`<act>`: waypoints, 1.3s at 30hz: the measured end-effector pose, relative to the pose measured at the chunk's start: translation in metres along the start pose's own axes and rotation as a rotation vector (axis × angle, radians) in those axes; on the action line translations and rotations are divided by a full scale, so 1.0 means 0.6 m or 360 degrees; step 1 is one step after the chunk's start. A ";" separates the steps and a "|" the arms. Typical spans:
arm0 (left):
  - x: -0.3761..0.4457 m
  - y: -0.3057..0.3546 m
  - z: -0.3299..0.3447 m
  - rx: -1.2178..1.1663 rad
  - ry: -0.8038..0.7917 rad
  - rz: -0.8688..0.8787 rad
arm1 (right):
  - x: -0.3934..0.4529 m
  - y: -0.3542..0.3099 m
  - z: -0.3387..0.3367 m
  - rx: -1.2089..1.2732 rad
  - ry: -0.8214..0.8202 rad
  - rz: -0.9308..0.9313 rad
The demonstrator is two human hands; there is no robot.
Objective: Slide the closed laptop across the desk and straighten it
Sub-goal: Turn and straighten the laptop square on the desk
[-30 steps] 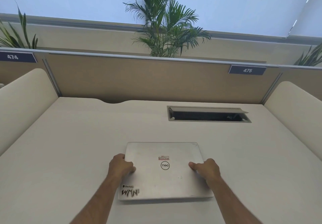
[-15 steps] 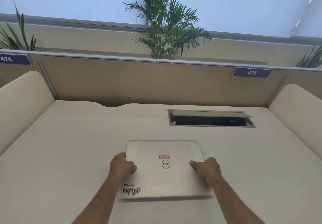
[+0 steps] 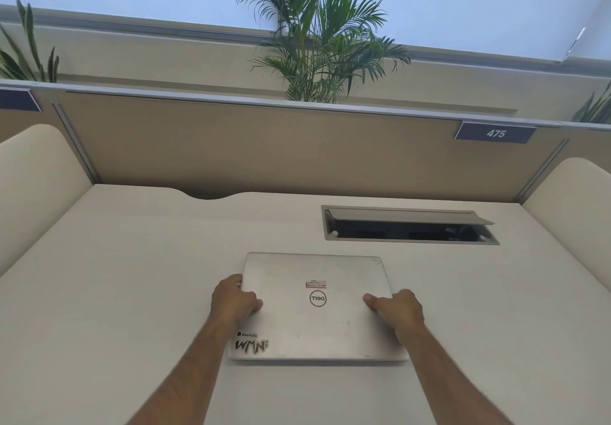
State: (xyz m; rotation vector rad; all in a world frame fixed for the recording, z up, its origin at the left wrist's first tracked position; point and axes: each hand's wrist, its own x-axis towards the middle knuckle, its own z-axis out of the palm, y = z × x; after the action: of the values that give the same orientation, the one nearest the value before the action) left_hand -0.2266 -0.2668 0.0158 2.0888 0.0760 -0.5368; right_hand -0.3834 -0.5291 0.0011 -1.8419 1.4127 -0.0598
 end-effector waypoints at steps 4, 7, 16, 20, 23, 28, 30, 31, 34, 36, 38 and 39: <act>0.007 -0.001 0.001 -0.0029 -0.0004 -0.0007 | 0.003 -0.004 0.002 0.0012 0.0012 0.0010; 0.009 -0.005 0.001 -0.0033 0.0003 -0.0009 | 0.004 -0.005 0.003 0.0002 0.0016 0.0015; 0.010 -0.007 0.005 0.0119 0.0015 0.0020 | 0.000 -0.005 0.004 -0.0056 0.0008 0.0049; 0.010 -0.006 0.004 0.0190 -0.0007 0.0049 | 0.002 -0.005 0.005 -0.0101 -0.0004 0.0062; 0.012 -0.007 0.003 0.0263 -0.0033 0.0084 | 0.007 -0.006 0.003 -0.0185 -0.0022 0.0068; 0.022 -0.018 0.006 0.0546 -0.0036 0.0129 | -0.009 -0.017 0.009 -0.0408 0.0208 -0.0055; 0.018 -0.021 0.013 0.0862 0.0110 0.0290 | -0.016 -0.024 0.015 -0.0479 0.0348 -0.0252; 0.015 -0.021 0.017 0.1004 0.0191 0.0419 | -0.018 -0.027 0.017 -0.0479 0.0392 -0.0377; 0.006 -0.014 0.029 0.1280 0.0354 0.0865 | -0.022 -0.034 0.025 -0.0397 0.0395 -0.0794; 0.001 -0.004 0.036 0.1359 0.0349 0.1092 | -0.028 -0.038 0.030 -0.0424 0.0349 -0.1018; -0.008 0.006 0.045 0.1413 0.0293 0.1212 | -0.034 -0.041 0.034 -0.0552 0.0282 -0.1173; -0.013 0.010 0.050 0.1455 0.0260 0.1238 | -0.037 -0.041 0.037 -0.0641 0.0233 -0.1229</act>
State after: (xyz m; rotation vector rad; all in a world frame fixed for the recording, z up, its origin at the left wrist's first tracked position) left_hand -0.2425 -0.2934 0.0101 2.7576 -1.0187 0.1317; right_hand -0.3617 -0.4968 0.0100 -2.6770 0.7543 -0.3214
